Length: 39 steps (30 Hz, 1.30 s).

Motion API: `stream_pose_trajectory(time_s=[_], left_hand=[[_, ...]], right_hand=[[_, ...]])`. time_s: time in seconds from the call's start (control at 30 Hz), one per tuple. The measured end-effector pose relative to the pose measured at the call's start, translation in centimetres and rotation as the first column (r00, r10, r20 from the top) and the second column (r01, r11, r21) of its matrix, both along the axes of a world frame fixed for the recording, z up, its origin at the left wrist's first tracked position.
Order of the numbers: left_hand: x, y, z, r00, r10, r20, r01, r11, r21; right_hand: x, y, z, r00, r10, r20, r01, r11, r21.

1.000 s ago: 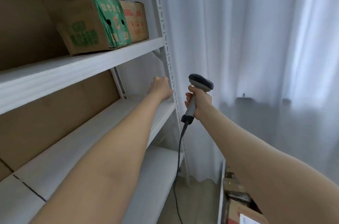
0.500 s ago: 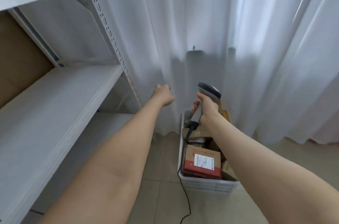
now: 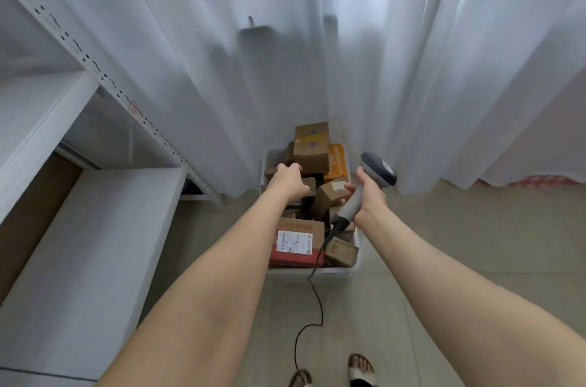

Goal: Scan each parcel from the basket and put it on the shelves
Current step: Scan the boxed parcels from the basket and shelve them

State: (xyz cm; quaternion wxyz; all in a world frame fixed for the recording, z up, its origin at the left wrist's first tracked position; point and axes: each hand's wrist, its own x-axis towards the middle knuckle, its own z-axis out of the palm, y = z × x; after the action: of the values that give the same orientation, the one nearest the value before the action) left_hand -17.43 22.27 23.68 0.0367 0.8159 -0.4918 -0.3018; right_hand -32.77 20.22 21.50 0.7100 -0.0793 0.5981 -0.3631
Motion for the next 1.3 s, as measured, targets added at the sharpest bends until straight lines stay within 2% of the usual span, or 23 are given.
stream_pose_trajectory(time_s=[0.3, 0.6, 0.97, 1.3], left_hand=[[-3.1, -3.7, -9.1, 0.997, -0.062, -0.049, 0.069, 0.986, 0.151], [-2.9, -9.6, -17.2, 0.99, -0.137, -0.041, 0.142, 0.973, 0.18], [-2.7, -16.4, -27.0, 0.989, -0.132, 0.06, 0.113, 0.962, 0.247], [-4.7, -21.8, -37.0, 0.961, -0.131, 0.244, 0.054, 0.953, 0.298]], right_hand=[[-3.1, -2.5, -8.0, 0.994, -0.091, -0.06, 0.101, 0.978, 0.184], [-2.1, -8.4, -15.7, 0.988, -0.027, -0.155, 0.066, 0.965, 0.253], [-1.0, -14.5, -25.7, 0.993, 0.084, -0.081, -0.058, 0.956, 0.288], [-1.7, -18.9, -34.3, 0.977, 0.213, -0.029, -0.193, 0.929, 0.317]])
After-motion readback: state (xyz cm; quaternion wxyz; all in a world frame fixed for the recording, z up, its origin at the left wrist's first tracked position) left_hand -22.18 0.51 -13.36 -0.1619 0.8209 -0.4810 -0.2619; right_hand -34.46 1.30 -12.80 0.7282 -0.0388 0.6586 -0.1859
